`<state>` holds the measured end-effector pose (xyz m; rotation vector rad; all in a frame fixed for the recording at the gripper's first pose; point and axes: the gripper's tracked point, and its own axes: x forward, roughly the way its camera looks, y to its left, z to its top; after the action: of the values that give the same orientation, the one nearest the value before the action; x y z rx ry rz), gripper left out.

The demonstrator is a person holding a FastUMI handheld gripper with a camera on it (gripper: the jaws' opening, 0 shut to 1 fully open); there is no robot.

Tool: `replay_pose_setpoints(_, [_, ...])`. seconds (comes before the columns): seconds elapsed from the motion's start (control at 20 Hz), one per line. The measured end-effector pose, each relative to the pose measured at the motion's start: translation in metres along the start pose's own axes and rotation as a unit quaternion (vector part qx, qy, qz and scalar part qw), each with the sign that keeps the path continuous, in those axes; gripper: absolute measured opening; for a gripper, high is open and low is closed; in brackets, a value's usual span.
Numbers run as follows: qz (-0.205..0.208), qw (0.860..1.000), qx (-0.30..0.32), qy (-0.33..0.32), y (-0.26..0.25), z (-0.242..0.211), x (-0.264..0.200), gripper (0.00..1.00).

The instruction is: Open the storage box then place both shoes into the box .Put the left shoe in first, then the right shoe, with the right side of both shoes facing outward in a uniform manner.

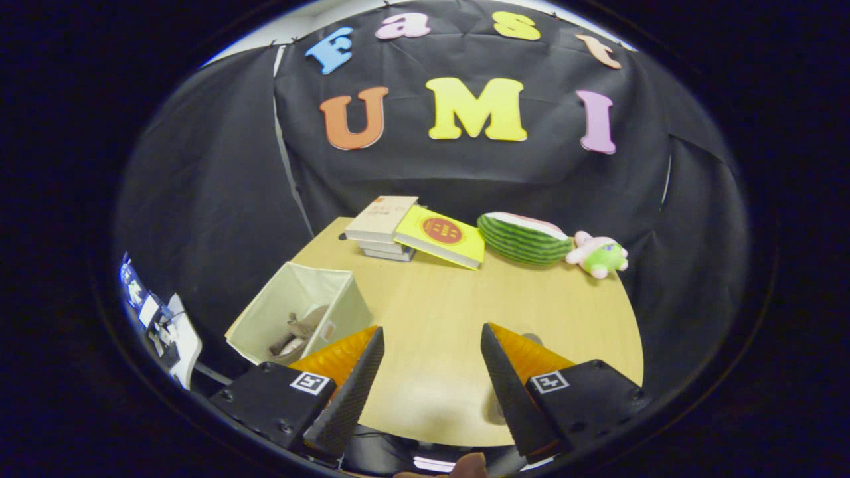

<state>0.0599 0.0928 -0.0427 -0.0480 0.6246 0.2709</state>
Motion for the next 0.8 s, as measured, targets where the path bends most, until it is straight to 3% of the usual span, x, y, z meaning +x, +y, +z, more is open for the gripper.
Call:
replay_pose_setpoints(0.2, [-0.031, 0.998, 0.005, 0.046, -0.066, -0.043, 0.010, 0.94])
replay_pose_setpoints(0.5, [-0.046, 0.987, 0.019, 0.153, -0.115, -0.129, 0.049, 0.94])
replay_pose_setpoints(0.8, [-0.024, 0.957, 0.134, 0.255, -0.141, -0.179, 0.097, 0.94])
